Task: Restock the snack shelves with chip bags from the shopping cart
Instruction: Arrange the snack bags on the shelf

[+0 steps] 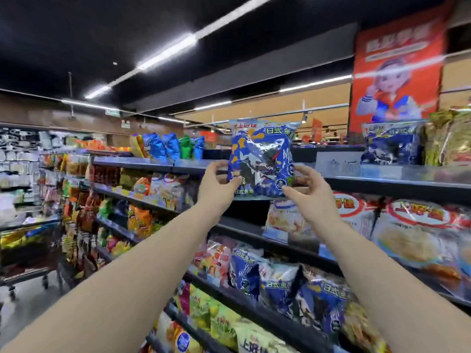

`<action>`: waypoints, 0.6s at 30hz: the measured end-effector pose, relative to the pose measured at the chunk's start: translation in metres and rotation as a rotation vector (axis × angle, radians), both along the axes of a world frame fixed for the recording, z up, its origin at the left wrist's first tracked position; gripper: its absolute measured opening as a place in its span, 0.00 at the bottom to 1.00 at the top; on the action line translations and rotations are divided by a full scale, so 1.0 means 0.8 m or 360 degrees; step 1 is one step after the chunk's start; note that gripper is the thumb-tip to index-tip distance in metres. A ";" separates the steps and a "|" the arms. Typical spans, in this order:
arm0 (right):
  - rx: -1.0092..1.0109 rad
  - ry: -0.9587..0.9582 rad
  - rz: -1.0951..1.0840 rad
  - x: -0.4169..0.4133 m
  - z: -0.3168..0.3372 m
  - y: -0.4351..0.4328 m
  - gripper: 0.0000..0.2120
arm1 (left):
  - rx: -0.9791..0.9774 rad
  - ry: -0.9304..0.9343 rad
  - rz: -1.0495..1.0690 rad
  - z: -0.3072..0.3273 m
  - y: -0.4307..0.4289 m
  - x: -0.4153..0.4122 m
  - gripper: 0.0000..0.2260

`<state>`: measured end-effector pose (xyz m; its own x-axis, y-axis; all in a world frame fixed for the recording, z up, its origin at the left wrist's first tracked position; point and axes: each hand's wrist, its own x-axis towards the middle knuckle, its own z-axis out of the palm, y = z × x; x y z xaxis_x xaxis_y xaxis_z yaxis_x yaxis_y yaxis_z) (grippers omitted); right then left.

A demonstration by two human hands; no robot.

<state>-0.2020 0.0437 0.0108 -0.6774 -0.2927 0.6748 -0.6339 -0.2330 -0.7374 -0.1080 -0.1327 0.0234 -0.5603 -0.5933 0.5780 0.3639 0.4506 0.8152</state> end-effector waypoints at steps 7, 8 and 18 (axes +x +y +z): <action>0.0097 0.0220 -0.0495 -0.082 0.062 0.006 0.21 | -0.0162 0.0162 -0.0328 0.067 -0.019 -0.135 0.18; 0.0110 0.0240 -0.0562 -0.090 0.070 0.014 0.23 | -0.0186 0.0189 -0.0356 0.074 -0.013 -0.152 0.18; 0.0343 0.0352 -0.1146 -0.175 0.137 0.126 0.36 | -0.0199 0.0093 -0.0729 0.138 0.101 -0.306 0.16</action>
